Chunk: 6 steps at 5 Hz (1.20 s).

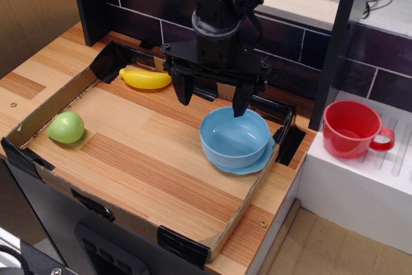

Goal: Take bowl off plate

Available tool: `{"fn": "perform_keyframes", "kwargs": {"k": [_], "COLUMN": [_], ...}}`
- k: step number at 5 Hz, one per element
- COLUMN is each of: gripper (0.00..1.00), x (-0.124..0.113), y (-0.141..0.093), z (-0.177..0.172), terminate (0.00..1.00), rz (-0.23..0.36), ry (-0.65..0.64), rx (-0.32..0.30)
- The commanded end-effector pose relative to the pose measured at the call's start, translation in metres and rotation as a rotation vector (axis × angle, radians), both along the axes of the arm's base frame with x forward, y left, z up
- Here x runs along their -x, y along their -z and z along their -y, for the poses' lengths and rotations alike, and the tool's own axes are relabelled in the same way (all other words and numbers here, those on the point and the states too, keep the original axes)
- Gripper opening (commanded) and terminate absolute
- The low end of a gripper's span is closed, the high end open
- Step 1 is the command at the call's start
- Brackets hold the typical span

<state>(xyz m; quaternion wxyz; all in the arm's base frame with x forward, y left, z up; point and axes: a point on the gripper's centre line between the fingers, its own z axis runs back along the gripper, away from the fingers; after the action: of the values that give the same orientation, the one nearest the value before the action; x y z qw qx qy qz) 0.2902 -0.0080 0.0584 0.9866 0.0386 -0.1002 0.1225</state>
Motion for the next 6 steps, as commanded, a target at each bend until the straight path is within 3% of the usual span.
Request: {"fn": "perform_keyframes", "kwargs": {"k": [1,2,3,5,6], "gripper": [1.00,1.00,1.00,1.00,1.00], "x": [0.000,-0.010,-0.021,-0.036,-0.031], "y": [0.000,-0.004,-0.007,0.005,0.008], "z": [0.000,0.010,0.015,0.030,0.034], "terminate": [0.00,0.00,0.00,0.00,0.00], "rz": [0.000,0.027,0.024,0.060,0.063], "ry": [0.000,-0.243,-0.390,-0.529,-0.522], "rx": [0.000,0.020,0.053,0.063,0.068]}}
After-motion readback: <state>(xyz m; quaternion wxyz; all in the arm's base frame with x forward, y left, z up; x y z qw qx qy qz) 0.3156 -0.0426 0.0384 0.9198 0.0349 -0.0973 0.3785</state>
